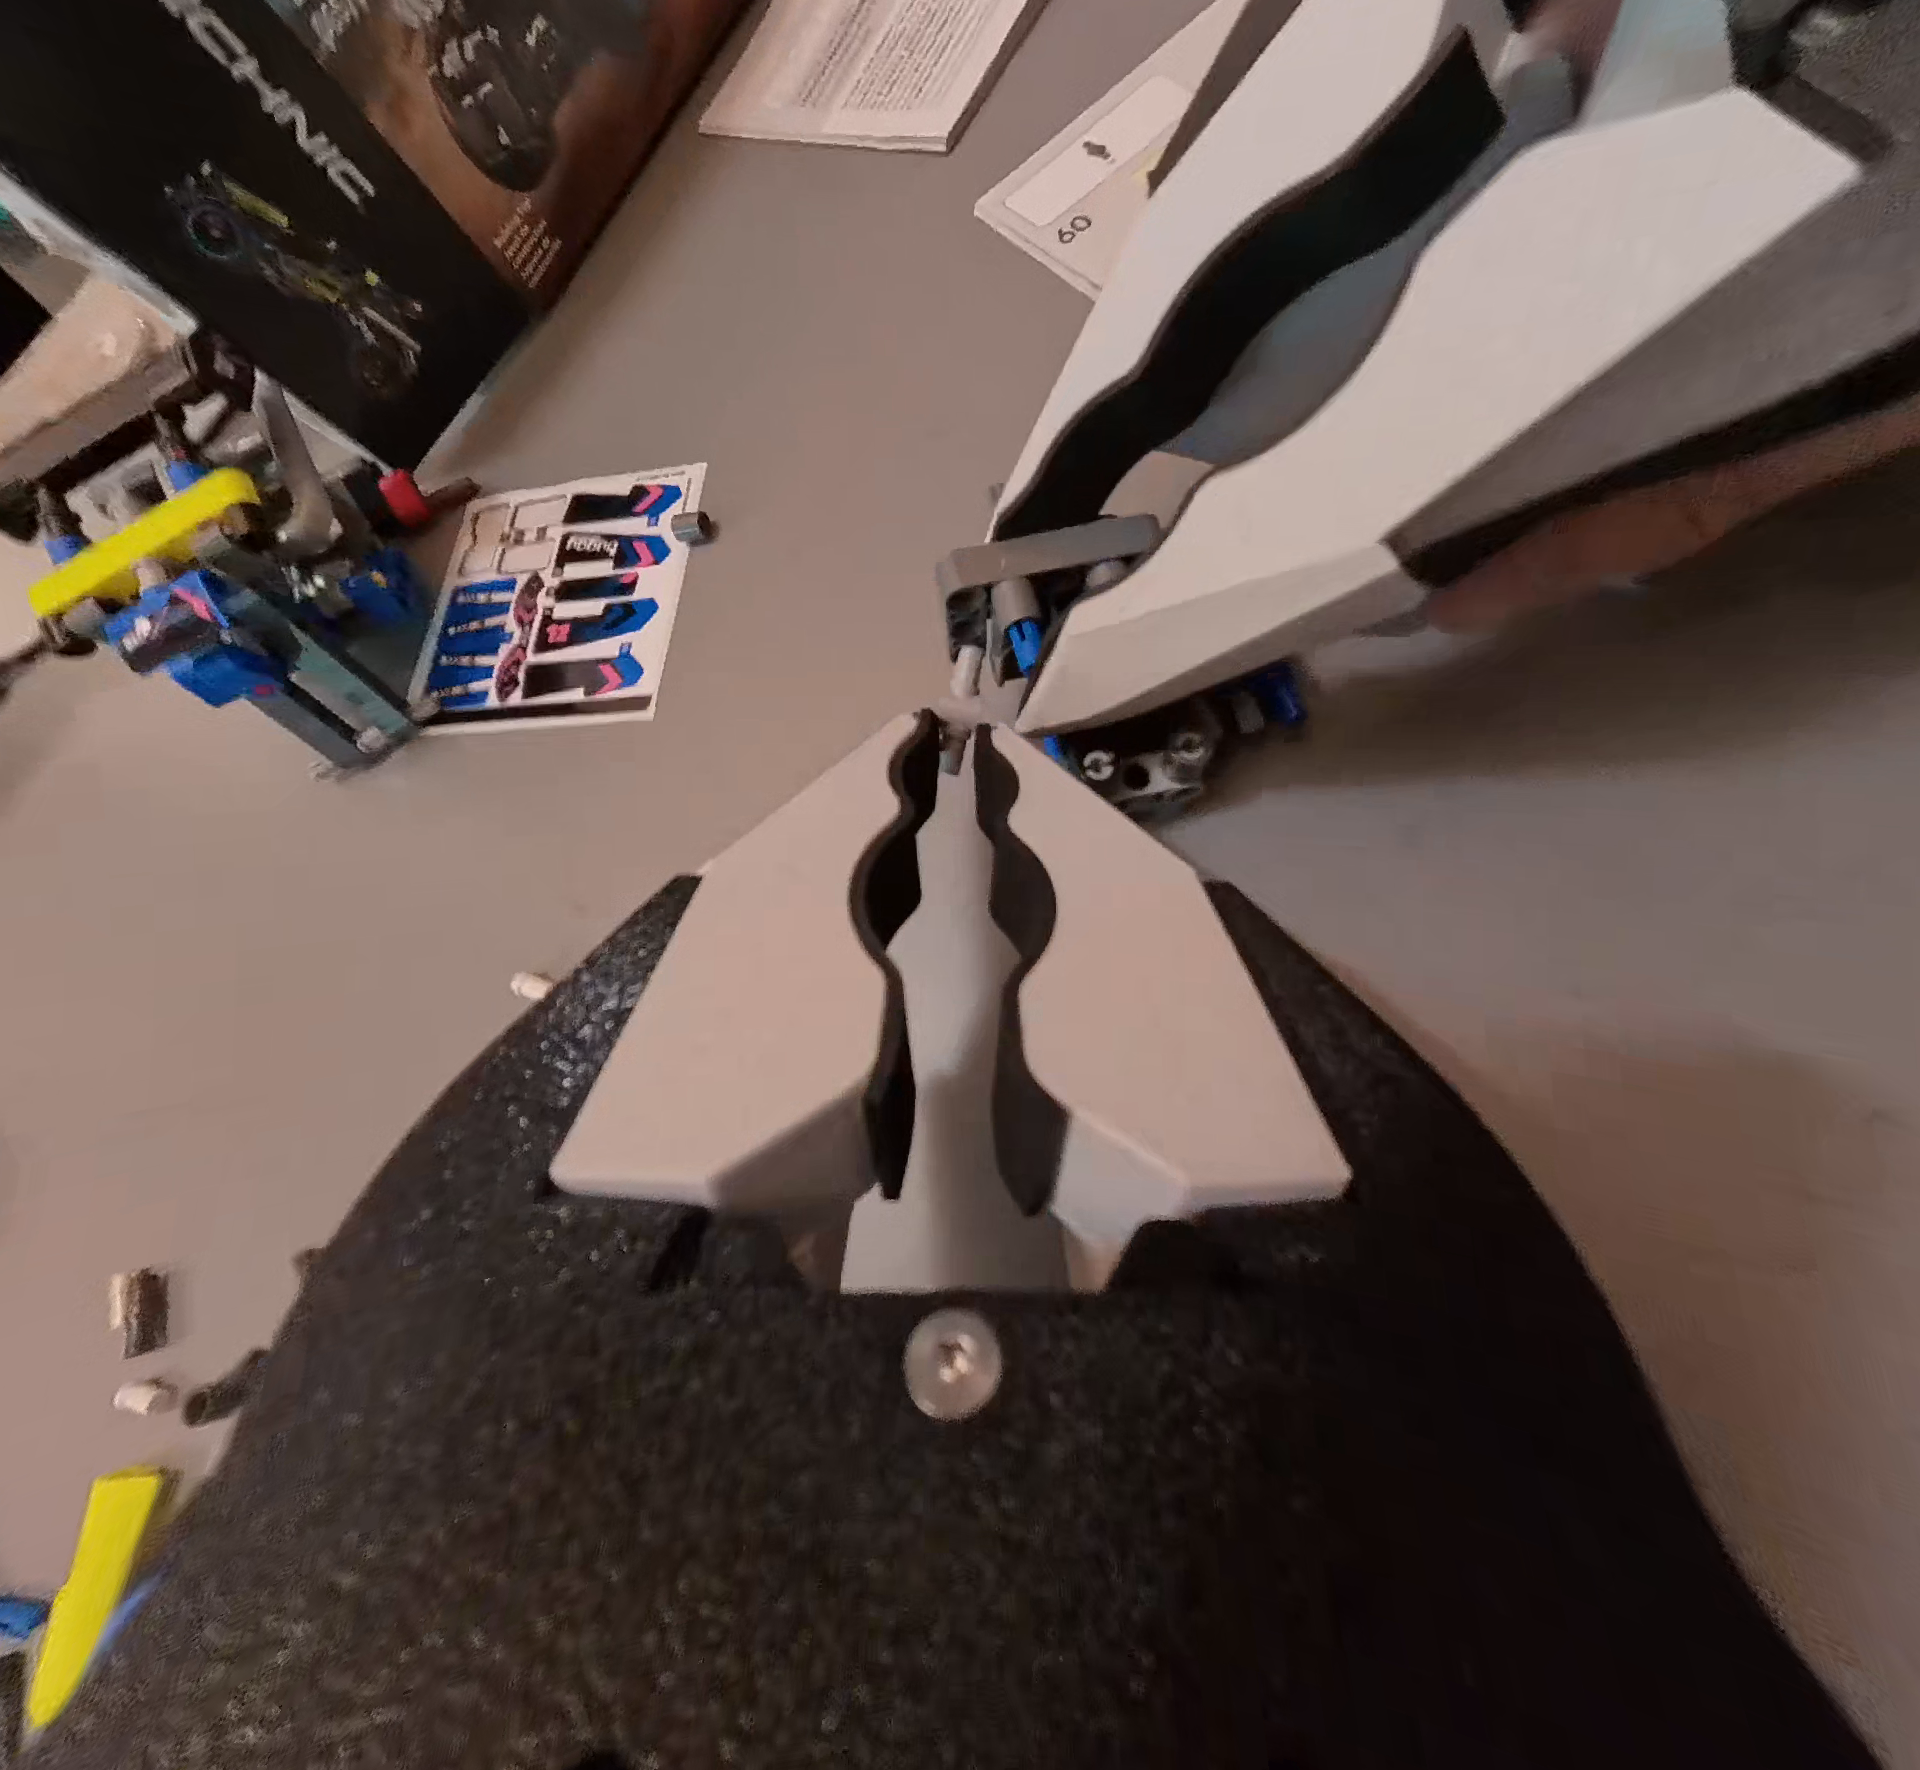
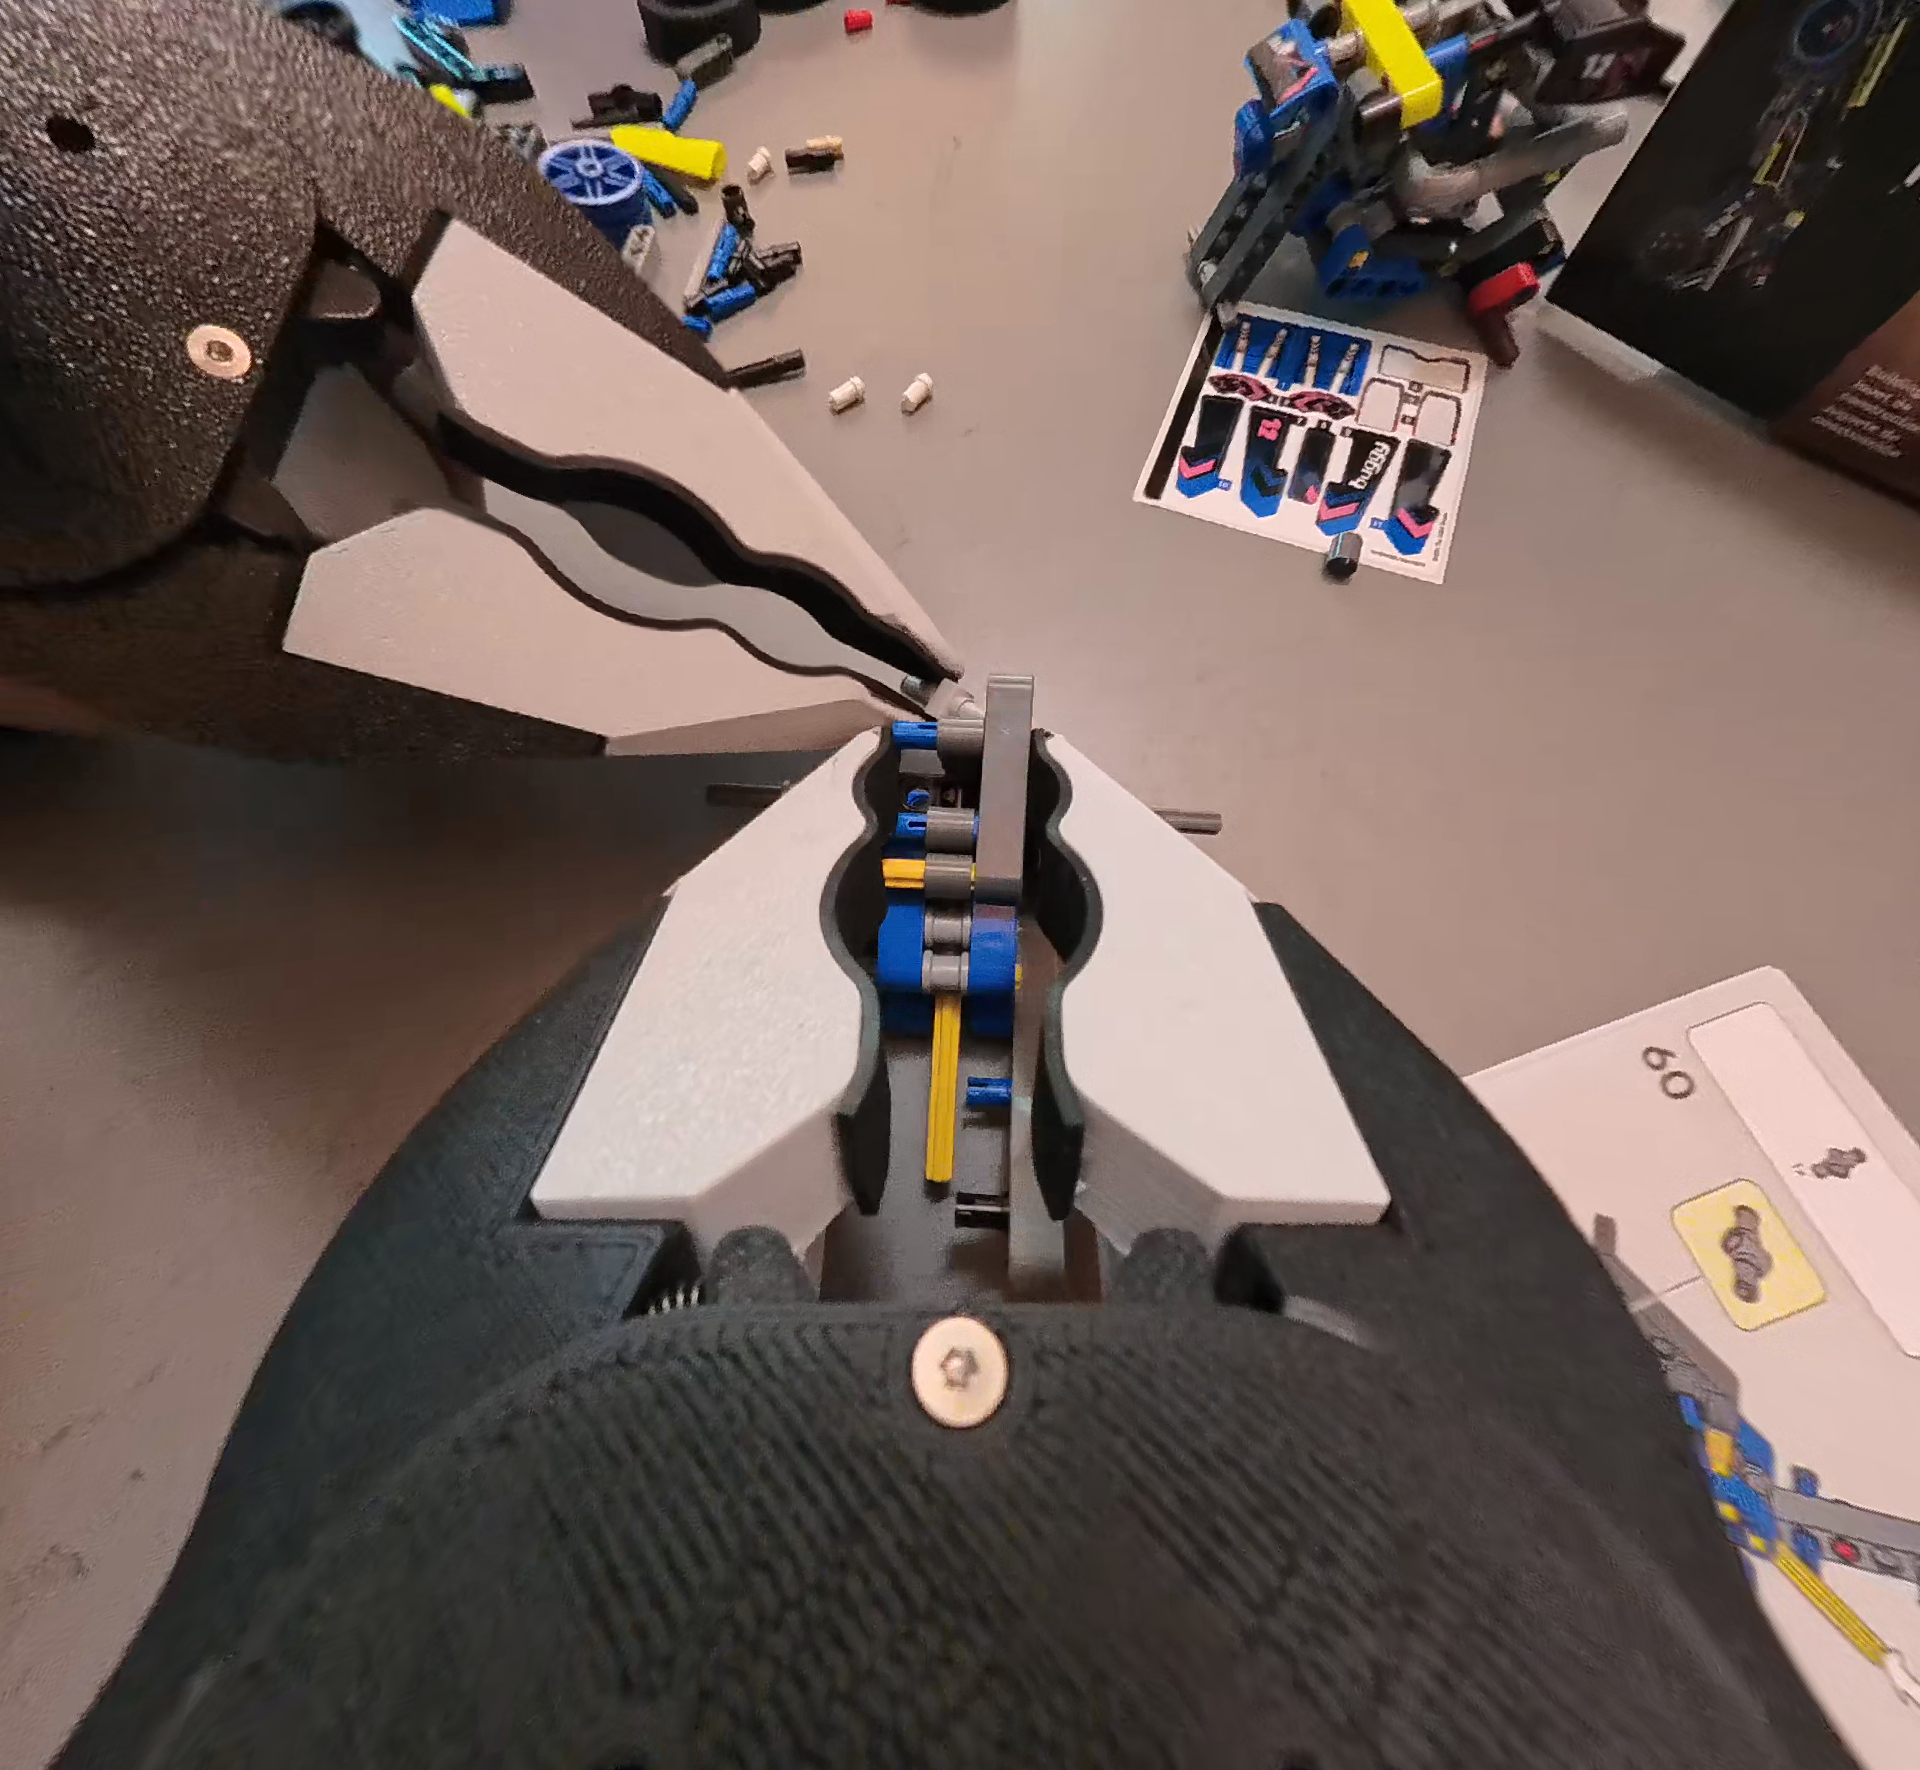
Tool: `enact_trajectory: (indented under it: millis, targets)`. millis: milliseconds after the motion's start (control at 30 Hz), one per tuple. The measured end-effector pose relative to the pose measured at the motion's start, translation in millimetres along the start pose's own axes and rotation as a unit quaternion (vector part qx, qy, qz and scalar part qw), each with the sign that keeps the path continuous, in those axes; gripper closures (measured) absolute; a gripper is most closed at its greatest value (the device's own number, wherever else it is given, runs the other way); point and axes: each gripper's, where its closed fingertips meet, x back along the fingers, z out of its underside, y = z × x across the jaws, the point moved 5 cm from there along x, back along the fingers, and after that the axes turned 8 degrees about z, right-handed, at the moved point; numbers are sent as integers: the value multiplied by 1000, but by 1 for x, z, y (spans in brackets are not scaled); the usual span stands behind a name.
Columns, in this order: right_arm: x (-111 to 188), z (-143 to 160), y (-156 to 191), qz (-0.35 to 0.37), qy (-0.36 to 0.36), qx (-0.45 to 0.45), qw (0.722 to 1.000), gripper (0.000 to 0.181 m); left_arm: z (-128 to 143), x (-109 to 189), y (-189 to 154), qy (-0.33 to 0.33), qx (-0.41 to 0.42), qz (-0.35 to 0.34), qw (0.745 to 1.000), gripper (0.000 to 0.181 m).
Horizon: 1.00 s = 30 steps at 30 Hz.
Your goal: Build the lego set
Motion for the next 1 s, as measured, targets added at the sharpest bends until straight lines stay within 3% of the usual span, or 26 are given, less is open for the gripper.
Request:
enact_trajectory:
  millis: [500,700,833,1000]
  targets:
    - [10,-1,-10,-65,-45,-40,996,159,-14,11,-1,-117,-186,31,975,177]
    - [4,2,-10,-31,-23,-10,999,158,-2,10,9,-60,-147,11,987,177]
    - [4,3,-7,-45,-18,-4,999,158,0,16,13,-70,-162,6,984,177]
    - [18,-9,-5,-51,-37,-12,998,126,-5,25,9,-84,-232,-35,968,177]
